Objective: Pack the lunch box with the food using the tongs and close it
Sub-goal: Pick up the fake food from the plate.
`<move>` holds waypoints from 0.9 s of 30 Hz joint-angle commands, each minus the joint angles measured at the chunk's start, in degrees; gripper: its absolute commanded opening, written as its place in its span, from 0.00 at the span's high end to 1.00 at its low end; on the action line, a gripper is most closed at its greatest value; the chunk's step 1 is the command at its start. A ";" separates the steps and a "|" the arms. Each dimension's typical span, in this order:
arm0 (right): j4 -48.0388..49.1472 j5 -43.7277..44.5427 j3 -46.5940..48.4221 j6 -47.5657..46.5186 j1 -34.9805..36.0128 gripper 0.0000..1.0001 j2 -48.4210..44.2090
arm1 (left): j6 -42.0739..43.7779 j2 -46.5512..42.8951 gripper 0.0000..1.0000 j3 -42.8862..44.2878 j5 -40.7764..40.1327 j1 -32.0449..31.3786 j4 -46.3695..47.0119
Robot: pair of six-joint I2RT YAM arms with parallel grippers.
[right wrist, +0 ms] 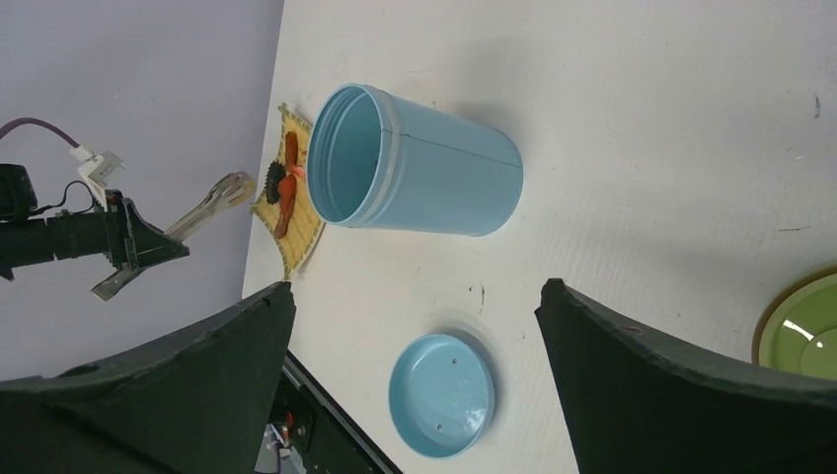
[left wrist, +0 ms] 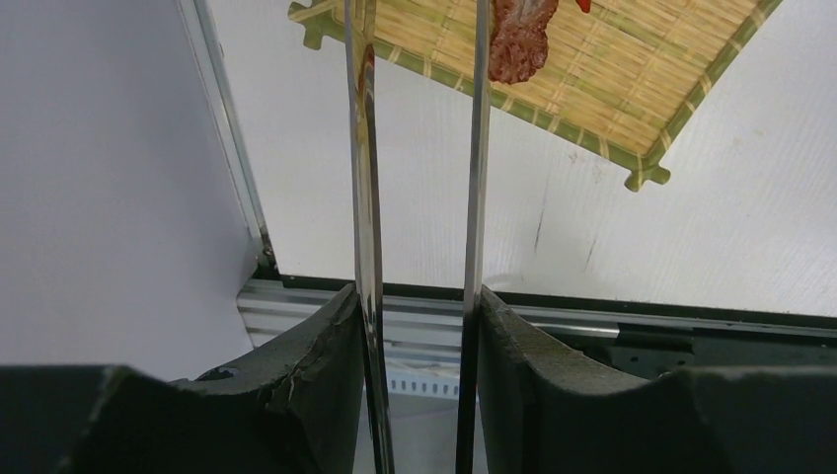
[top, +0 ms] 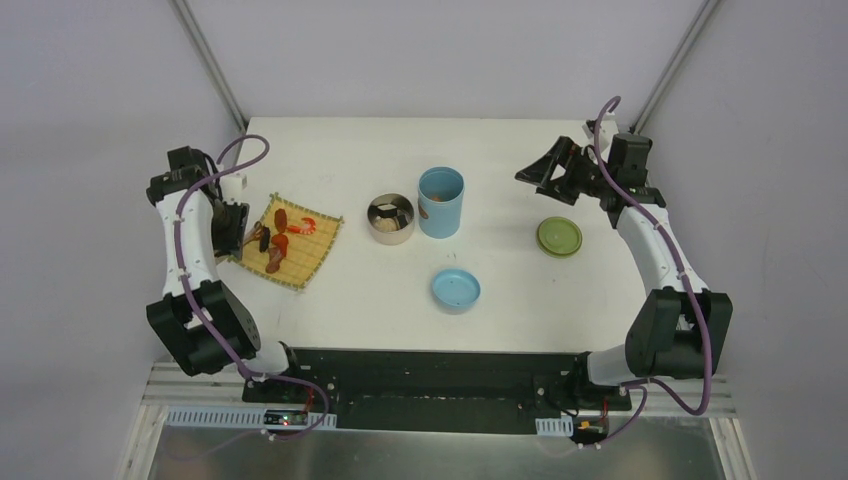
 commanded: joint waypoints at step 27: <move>-0.83 1.05 4.13 -1.68 0.36 0.02 0.45 | 0.69 10.04 0.59 3.20 -6.69 -3.69 1.54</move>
